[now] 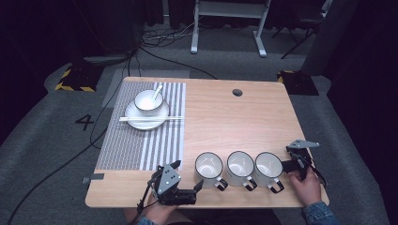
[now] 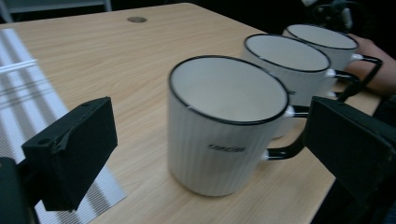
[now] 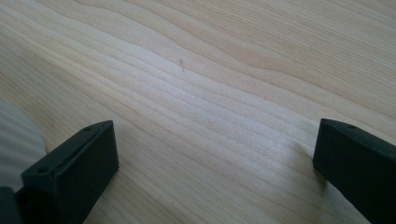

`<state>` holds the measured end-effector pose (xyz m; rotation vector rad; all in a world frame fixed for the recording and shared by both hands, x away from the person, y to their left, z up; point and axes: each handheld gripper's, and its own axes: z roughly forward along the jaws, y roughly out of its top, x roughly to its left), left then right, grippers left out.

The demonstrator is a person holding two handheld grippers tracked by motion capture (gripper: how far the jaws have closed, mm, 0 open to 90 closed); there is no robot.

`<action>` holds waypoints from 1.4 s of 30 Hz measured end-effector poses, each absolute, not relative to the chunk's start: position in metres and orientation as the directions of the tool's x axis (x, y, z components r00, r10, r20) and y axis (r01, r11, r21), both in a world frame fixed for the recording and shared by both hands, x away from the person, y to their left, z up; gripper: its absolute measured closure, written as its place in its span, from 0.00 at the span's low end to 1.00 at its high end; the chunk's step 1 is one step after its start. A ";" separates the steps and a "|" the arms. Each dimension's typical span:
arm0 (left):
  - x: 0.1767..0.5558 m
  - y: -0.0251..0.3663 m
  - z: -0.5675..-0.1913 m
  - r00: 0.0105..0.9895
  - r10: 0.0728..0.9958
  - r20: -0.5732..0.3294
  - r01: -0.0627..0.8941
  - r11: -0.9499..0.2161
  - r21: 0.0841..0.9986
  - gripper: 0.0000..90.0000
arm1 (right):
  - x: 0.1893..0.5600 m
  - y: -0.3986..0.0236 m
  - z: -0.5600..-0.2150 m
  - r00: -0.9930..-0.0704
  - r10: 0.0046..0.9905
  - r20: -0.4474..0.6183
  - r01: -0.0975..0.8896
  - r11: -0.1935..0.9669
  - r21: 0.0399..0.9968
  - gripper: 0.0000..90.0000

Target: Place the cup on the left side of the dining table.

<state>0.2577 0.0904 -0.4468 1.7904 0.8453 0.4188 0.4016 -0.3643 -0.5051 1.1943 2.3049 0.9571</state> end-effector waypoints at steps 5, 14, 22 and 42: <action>0.256 0.078 -0.448 0.709 0.699 -0.095 0.334 -0.214 0.918 0.04 | 0.402 -0.364 -0.505 -0.572 0.820 -0.018 0.566 0.411 0.715 0.00; 0.262 0.067 -0.462 0.681 0.727 -0.089 0.386 -0.252 0.888 0.04 | 0.402 -0.364 -0.505 -0.571 0.821 -0.017 0.567 0.410 0.715 0.00; 0.278 0.060 -0.481 0.670 0.737 -0.092 0.435 -0.289 0.853 0.05 | 0.402 -0.364 -0.505 -0.571 0.821 -0.017 0.568 0.409 0.714 0.00; 0.310 0.033 -0.499 0.670 0.727 -0.149 0.519 -0.315 0.795 0.00 | 0.401 -0.365 -0.505 -0.568 0.823 -0.017 0.569 0.407 0.714 0.00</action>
